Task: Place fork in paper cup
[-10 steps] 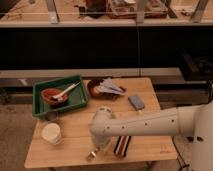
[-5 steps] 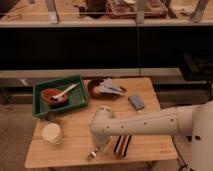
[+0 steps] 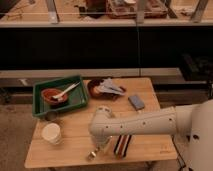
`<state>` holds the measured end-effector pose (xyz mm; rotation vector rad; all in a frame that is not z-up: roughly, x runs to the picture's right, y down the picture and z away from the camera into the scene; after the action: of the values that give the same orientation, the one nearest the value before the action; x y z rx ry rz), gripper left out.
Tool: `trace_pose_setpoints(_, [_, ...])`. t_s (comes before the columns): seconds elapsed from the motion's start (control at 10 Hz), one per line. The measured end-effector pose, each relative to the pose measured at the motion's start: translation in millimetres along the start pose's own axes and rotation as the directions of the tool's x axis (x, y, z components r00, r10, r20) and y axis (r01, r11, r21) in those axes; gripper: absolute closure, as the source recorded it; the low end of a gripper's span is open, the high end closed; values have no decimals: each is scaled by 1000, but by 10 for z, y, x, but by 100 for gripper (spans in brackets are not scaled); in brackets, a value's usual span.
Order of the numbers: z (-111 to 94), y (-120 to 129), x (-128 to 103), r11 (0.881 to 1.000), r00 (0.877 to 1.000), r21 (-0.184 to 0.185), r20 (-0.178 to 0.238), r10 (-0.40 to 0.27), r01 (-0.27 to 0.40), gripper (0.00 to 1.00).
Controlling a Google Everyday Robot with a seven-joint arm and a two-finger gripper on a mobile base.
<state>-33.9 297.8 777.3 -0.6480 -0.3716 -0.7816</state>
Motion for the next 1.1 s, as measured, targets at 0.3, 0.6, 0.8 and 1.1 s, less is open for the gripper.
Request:
trace_pose_setpoints(0.3, [-2,20,9,1000,1000,-3,1,5,-5,88])
trace_pose_setpoints(0.6, [8,17,-2,1000,1000,-7,-4,4,-4,100])
trace_pose_setpoints(0.8, [11,18,0,1000,1000,-11,-7,8,-8,100])
trace_pose_setpoints(1.1, [-16,4,-9,1000,1000,-8,-9,5,-5,100])
